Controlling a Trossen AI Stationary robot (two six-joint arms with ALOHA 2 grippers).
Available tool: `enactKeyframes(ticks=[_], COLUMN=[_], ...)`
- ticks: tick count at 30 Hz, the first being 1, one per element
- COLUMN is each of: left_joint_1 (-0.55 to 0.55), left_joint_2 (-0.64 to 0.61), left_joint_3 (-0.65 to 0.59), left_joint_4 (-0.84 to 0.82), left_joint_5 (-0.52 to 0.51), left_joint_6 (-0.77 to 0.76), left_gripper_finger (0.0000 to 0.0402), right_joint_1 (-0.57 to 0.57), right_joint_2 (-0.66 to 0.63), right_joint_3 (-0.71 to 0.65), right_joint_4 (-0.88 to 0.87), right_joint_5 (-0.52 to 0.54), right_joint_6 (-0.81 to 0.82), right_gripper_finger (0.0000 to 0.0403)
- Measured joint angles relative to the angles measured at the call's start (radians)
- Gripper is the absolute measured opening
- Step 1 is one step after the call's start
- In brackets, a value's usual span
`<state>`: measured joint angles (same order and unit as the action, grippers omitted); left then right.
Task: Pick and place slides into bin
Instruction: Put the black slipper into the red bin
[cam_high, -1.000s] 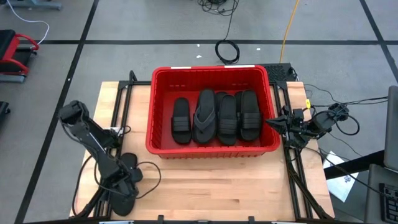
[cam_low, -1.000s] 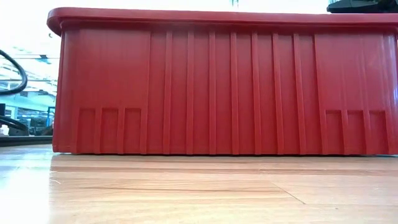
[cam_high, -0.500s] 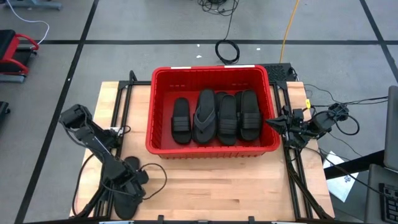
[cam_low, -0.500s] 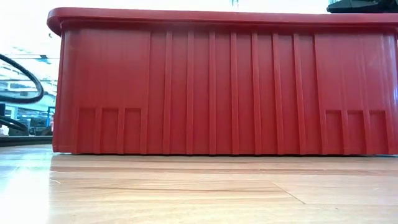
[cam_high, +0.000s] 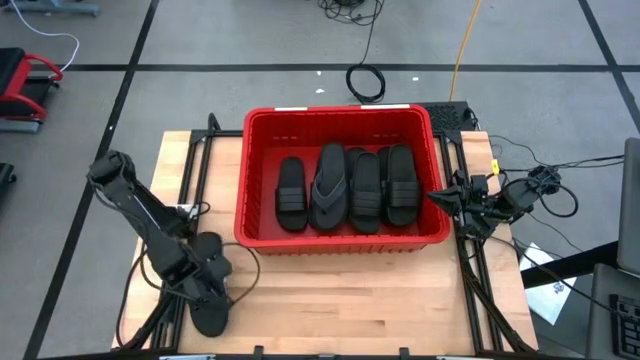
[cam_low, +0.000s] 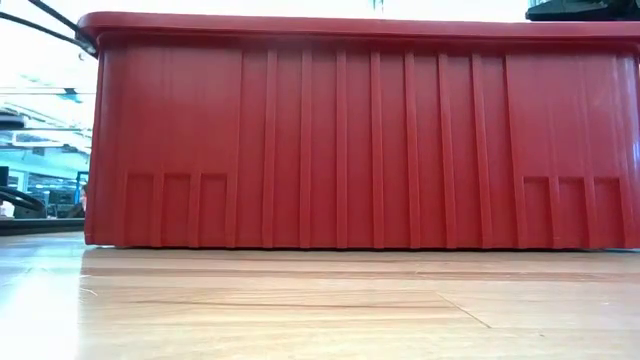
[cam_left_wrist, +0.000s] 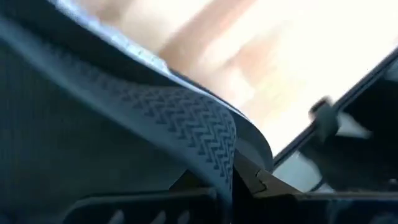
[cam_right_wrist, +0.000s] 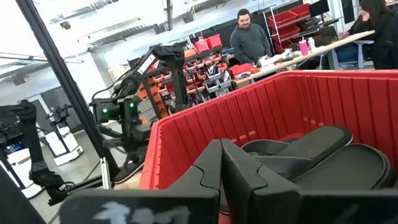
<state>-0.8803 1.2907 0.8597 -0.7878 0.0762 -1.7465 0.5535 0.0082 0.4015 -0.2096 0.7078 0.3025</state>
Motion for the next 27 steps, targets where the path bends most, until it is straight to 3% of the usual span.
enactKeyframes(ticks=[8,17,22,27], left_joint_1=[0.044,0.075,0.091,0.22], left_joint_2=[-0.163,-0.342,-0.363,-0.363], left_joint_3=[0.0,0.012,0.095,0.264], left_joint_4=[-0.081,0.05,-0.093,-0.241], left_joint_5=[-0.212,-0.297,-0.477,-0.55], left_joint_6=[0.002,0.285,0.315,0.512], left_gripper_finger=[0.0001,0.0,0.0,0.0], right_joint_1=[0.0,0.0,0.0,0.0], right_joint_2=[0.0,0.0,0.0,0.0], right_joint_3=[0.0,0.0,0.0,0.0], right_joint_4=[-0.002,0.002,0.003,0.003], right_joint_5=[-0.001,-0.002,-0.002,-0.002], right_joint_6=[0.004,0.035,0.035,0.027], right_gripper_finger=[0.0,0.0,0.0,0.0])
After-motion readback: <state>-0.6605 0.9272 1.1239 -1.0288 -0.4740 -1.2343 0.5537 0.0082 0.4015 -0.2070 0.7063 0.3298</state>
